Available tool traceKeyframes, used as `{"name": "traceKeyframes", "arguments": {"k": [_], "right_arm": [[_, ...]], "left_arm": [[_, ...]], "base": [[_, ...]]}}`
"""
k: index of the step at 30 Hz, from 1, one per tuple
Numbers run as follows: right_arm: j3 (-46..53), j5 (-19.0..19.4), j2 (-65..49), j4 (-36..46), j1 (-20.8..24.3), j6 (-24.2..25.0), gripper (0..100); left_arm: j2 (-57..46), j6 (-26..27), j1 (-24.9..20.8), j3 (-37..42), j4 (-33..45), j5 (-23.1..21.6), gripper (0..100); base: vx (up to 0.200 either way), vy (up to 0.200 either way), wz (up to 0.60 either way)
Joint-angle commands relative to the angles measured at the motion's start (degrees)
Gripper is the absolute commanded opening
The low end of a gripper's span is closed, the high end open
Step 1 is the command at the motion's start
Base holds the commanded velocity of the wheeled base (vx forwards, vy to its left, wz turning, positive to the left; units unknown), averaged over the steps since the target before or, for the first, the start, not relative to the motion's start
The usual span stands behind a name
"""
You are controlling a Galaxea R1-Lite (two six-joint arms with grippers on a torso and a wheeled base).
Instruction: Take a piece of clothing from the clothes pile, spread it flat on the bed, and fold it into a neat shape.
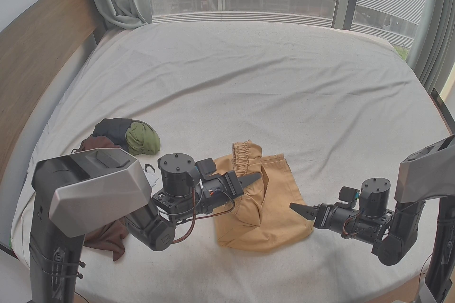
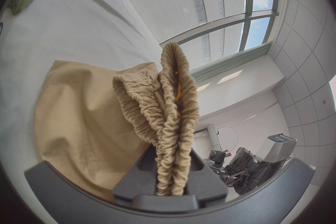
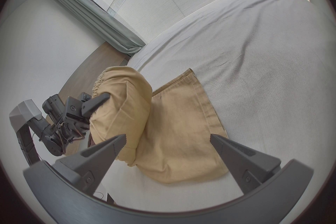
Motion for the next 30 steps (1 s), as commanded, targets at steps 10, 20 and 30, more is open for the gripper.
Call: {"name": "traceKeyframes", "arguments": {"k": [10,20,30], "right_arm": [[-0.40,-0.05,-1.13,-0.01,-0.32,0.34,100],[-0.32,-0.05,-1.31,-0.01,-0.32,0.34,100],[-0.05,-0.05,-1.22,-0.01,0.21,0.34,100]], "left_arm": [[4.37,-0.17,-2.03,-5.03,2.54,0.86,0],[5.25,-0.17,-1.59,-5.82,1.83,1.66,100],[2.62,0.27,1.22,-1.16,-0.71,2.80,100]], "base": [[0.000,0.000,0.00],[0.000,0.000,0.00],[0.000,0.000,0.00]]}}
